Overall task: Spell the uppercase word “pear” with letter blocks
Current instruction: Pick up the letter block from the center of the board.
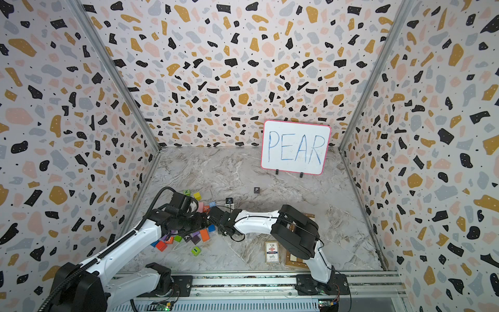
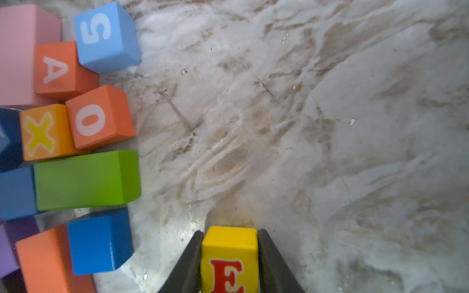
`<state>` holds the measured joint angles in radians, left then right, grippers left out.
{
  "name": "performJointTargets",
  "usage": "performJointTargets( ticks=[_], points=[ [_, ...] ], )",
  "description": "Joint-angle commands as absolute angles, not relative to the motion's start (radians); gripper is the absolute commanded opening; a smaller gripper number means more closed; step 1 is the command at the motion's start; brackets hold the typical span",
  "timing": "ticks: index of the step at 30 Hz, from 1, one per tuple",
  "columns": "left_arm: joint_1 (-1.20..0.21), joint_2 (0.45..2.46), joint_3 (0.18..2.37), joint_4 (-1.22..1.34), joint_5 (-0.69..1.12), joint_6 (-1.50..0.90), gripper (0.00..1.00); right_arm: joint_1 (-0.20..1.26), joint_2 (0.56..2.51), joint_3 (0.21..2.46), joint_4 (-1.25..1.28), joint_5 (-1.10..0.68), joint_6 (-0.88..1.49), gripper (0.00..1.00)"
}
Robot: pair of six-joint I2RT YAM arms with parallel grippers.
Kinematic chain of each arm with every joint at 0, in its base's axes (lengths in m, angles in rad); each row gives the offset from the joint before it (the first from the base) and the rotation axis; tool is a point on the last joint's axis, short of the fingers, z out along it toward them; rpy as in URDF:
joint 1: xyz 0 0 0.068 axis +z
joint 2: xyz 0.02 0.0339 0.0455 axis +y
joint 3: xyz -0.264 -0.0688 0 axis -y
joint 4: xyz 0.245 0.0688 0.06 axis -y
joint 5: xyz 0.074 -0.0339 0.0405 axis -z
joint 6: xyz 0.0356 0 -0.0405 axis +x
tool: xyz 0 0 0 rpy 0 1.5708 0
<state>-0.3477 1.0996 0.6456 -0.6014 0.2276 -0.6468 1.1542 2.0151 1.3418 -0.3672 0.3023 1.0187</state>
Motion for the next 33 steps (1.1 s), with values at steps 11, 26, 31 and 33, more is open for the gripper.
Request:
performJointTargets(
  ticks=[11,26,31,33],
  points=[
    [-0.343,1.083,0.638,-0.604,0.251,-0.635,0.91,1.137,1.939,1.289,-0.368,0.317,1.009,0.36],
    [-0.342,1.038,0.642,-0.615,0.247,-0.631,0.99,1.119,1.901,1.246,-0.336,0.316,0.989,0.34],
    [-0.345,1.04,0.647,-0.617,0.249,-0.63,1.0,1.108,1.888,1.23,-0.333,0.315,0.986,0.33],
    [-0.343,1.042,0.652,-0.617,0.249,-0.627,0.99,1.1,1.878,1.221,-0.329,0.315,0.985,0.33]
  ],
)
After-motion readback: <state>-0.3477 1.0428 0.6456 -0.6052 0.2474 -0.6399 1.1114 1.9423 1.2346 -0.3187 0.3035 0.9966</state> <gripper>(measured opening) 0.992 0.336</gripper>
